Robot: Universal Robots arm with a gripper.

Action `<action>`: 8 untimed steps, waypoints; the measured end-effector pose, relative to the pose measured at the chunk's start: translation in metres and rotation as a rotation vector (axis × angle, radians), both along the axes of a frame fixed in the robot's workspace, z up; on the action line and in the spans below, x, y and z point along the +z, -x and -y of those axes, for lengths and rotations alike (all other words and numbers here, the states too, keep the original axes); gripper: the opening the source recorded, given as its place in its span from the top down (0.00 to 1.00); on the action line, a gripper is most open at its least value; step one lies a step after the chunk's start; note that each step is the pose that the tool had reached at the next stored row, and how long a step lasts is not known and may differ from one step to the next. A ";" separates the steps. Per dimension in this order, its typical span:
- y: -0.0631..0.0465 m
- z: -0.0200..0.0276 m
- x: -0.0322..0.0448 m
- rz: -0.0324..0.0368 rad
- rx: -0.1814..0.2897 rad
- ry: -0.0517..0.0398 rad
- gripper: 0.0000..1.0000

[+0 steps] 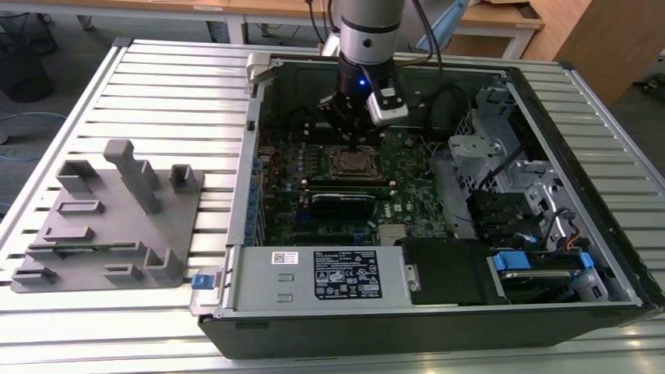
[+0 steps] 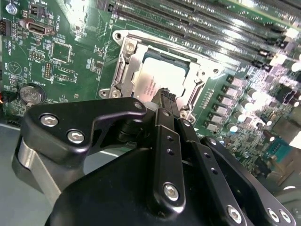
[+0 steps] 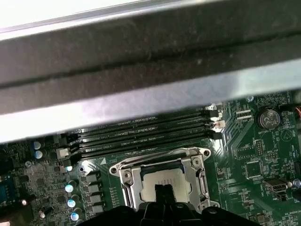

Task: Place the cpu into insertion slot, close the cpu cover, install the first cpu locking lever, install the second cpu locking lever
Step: 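Install the first cpu locking lever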

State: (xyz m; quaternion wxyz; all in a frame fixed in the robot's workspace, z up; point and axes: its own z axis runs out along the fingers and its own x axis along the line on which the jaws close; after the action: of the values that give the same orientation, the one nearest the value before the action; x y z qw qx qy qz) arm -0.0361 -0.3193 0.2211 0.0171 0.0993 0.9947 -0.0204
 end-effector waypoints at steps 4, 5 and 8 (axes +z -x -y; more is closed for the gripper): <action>0.000 0.0034 -0.0011 0.0005 0.021 -0.0001 0.89; 0.000 0.0037 -0.0015 0.0008 0.029 -0.0002 0.89; 0.000 0.0046 -0.0030 0.0048 0.058 0.0001 0.89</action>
State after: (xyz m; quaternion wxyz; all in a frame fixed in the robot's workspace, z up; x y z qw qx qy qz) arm -0.0360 -0.3239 0.2181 0.0201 0.0706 0.9971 -0.0197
